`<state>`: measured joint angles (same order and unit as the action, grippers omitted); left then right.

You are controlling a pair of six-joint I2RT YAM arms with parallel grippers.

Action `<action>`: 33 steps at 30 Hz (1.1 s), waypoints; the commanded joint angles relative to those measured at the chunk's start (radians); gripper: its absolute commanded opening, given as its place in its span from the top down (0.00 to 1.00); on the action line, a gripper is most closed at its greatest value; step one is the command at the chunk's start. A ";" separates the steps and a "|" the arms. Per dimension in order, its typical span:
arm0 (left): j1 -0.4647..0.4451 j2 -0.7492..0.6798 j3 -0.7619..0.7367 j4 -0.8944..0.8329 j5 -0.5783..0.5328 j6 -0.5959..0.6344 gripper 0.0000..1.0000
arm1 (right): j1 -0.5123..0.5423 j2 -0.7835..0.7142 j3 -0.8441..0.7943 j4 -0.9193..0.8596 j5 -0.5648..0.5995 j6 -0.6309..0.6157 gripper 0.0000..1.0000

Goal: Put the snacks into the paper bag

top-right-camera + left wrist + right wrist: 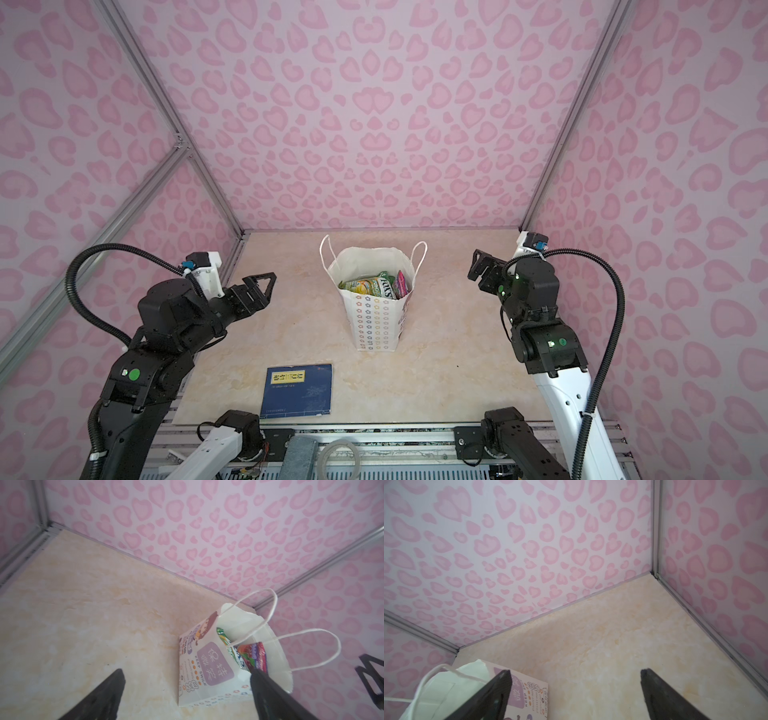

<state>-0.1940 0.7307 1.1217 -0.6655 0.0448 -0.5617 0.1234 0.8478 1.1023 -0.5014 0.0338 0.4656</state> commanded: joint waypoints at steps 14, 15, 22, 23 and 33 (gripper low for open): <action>0.003 0.062 -0.587 0.431 -0.989 -0.257 0.03 | -0.077 -0.046 -0.475 0.443 0.196 0.032 0.02; 0.002 0.097 -0.586 0.430 -1.020 -0.274 0.03 | -0.081 -0.063 -0.534 0.525 0.194 0.022 0.02; -0.030 0.296 -0.726 0.966 -1.049 0.132 0.03 | -0.083 -0.061 -0.695 0.784 0.249 -0.117 0.02; -0.027 0.312 -0.755 1.058 -1.022 0.193 0.03 | -0.084 -0.037 -0.694 0.787 0.258 -0.142 0.02; 0.058 0.521 -0.927 1.681 -0.715 0.431 0.03 | -0.082 0.178 -0.777 1.053 0.300 -0.347 0.02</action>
<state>-0.1444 1.2247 0.2092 0.7238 -0.7807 -0.2413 0.0410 0.9955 0.3428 0.4061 0.2932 0.2199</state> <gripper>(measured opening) 0.973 0.984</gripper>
